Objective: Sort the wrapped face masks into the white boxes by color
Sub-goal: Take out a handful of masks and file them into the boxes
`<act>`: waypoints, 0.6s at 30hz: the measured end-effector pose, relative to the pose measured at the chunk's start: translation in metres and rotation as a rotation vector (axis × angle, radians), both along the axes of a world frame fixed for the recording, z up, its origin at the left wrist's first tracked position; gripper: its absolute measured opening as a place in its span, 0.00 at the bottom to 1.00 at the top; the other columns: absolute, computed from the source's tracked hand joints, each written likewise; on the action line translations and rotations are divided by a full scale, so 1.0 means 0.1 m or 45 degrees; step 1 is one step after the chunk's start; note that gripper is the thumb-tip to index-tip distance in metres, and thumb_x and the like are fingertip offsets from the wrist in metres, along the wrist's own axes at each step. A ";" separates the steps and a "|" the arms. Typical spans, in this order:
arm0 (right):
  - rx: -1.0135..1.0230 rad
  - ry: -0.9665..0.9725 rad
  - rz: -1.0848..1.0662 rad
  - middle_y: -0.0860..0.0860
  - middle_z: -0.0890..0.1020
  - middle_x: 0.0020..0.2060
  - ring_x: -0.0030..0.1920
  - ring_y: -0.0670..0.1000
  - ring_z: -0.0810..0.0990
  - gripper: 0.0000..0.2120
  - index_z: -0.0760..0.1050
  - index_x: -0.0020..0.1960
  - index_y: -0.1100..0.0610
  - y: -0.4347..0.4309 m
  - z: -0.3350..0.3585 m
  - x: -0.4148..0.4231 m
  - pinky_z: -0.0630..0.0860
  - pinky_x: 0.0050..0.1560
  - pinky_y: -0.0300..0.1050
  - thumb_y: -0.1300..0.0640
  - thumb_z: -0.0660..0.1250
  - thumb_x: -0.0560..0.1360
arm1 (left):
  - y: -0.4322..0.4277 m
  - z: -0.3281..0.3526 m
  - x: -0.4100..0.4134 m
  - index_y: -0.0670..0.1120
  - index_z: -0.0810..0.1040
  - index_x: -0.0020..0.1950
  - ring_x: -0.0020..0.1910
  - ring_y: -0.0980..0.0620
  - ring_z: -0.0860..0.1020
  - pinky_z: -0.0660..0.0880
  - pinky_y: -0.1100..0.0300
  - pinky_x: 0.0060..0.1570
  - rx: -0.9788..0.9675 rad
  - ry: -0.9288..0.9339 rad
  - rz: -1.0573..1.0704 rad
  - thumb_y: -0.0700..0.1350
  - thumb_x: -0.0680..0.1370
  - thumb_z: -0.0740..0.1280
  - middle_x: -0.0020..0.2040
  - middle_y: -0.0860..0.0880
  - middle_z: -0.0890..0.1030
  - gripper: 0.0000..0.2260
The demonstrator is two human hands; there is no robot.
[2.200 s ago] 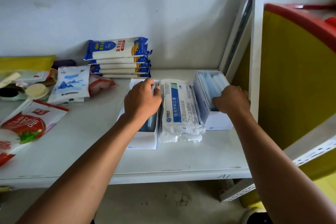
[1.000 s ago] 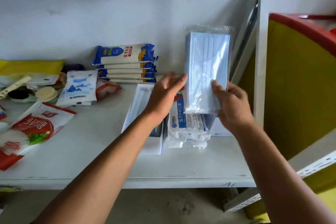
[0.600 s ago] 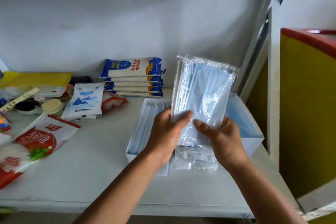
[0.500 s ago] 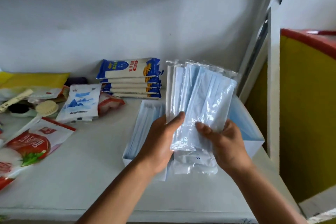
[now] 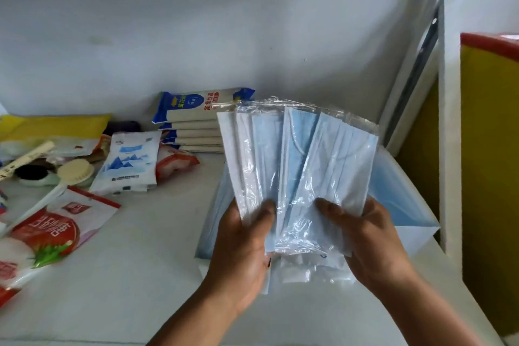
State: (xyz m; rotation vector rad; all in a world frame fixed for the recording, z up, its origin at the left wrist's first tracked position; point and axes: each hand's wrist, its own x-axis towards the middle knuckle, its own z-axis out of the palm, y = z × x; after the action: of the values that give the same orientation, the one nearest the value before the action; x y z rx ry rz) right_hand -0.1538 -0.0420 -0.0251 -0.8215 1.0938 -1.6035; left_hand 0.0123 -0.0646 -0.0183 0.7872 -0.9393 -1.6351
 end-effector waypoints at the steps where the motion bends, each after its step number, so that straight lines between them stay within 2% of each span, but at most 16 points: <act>1: -0.001 0.036 0.026 0.64 0.85 0.50 0.49 0.64 0.86 0.36 0.81 0.55 0.66 -0.01 -0.01 0.00 0.82 0.51 0.57 0.50 0.86 0.54 | 0.00 -0.01 -0.01 0.43 0.80 0.61 0.53 0.38 0.84 0.81 0.40 0.49 -0.065 -0.053 0.071 0.38 0.71 0.71 0.54 0.38 0.85 0.18; 2: -0.007 0.055 0.048 0.64 0.85 0.50 0.50 0.64 0.85 0.36 0.82 0.55 0.65 -0.01 -0.01 0.01 0.81 0.52 0.59 0.49 0.86 0.53 | 0.01 0.00 -0.02 0.43 0.81 0.59 0.52 0.38 0.84 0.80 0.38 0.52 -0.103 -0.085 0.127 0.36 0.68 0.72 0.52 0.39 0.85 0.19; 4: -0.017 0.063 0.040 0.64 0.86 0.49 0.49 0.65 0.85 0.29 0.83 0.52 0.64 -0.02 -0.01 0.00 0.81 0.52 0.61 0.53 0.84 0.56 | 0.00 0.02 -0.03 0.43 0.83 0.55 0.51 0.37 0.84 0.79 0.35 0.54 -0.082 -0.076 0.201 0.35 0.66 0.74 0.50 0.39 0.86 0.18; 7: -0.034 0.015 -0.035 0.62 0.86 0.45 0.45 0.61 0.86 0.21 0.85 0.48 0.63 -0.02 0.00 -0.03 0.83 0.48 0.57 0.58 0.80 0.57 | -0.07 0.02 0.01 0.42 0.83 0.56 0.57 0.38 0.82 0.74 0.34 0.62 0.039 -0.006 0.174 0.45 0.69 0.74 0.54 0.38 0.85 0.16; 10: -0.016 -0.101 -0.078 0.60 0.86 0.41 0.40 0.57 0.85 0.19 0.84 0.44 0.65 -0.01 -0.01 -0.08 0.83 0.45 0.52 0.59 0.79 0.54 | -0.11 -0.01 0.05 0.42 0.80 0.59 0.62 0.42 0.80 0.68 0.34 0.67 0.134 0.036 0.148 0.51 0.71 0.74 0.57 0.42 0.84 0.20; 12: -0.003 -0.117 -0.072 0.59 0.85 0.38 0.37 0.55 0.84 0.22 0.84 0.42 0.65 0.01 0.00 -0.09 0.83 0.41 0.49 0.57 0.82 0.52 | -0.09 0.00 0.04 0.45 0.82 0.56 0.61 0.50 0.80 0.67 0.37 0.69 0.127 0.034 0.153 0.50 0.75 0.73 0.53 0.50 0.86 0.13; 13: 0.006 -0.119 -0.068 0.58 0.84 0.36 0.36 0.54 0.84 0.20 0.84 0.41 0.65 0.02 0.01 -0.10 0.82 0.39 0.48 0.57 0.82 0.53 | -0.08 0.01 0.03 0.47 0.83 0.53 0.58 0.55 0.81 0.67 0.39 0.69 0.115 0.018 0.145 0.49 0.76 0.71 0.50 0.53 0.86 0.08; 15: -0.012 -0.165 -0.050 0.57 0.85 0.36 0.35 0.54 0.84 0.11 0.83 0.42 0.65 0.05 0.02 -0.12 0.82 0.37 0.46 0.64 0.75 0.61 | -0.06 0.04 0.01 0.51 0.85 0.48 0.52 0.63 0.82 0.68 0.41 0.69 0.095 -0.012 0.146 0.47 0.77 0.69 0.48 0.57 0.87 0.05; 16: -0.023 -0.178 -0.045 0.58 0.85 0.37 0.37 0.55 0.85 0.09 0.82 0.44 0.65 0.06 0.03 -0.11 0.83 0.38 0.47 0.67 0.71 0.63 | -0.04 0.05 0.00 0.51 0.85 0.50 0.51 0.63 0.82 0.68 0.41 0.69 0.083 -0.018 0.149 0.46 0.77 0.70 0.49 0.56 0.87 0.04; 18: -0.038 -0.160 0.000 0.62 0.86 0.43 0.42 0.59 0.86 0.12 0.82 0.48 0.66 0.07 0.04 -0.08 0.83 0.44 0.53 0.70 0.69 0.65 | -0.02 0.07 0.00 0.47 0.82 0.56 0.54 0.58 0.83 0.70 0.41 0.67 0.035 -0.042 0.166 0.43 0.74 0.74 0.52 0.51 0.87 0.11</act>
State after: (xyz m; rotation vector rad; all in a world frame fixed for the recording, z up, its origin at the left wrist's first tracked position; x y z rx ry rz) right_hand -0.1618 -0.0349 -0.0208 -0.7300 0.9826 -1.6522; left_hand 0.0124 -0.0669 -0.0116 0.8785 -0.8719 -1.5284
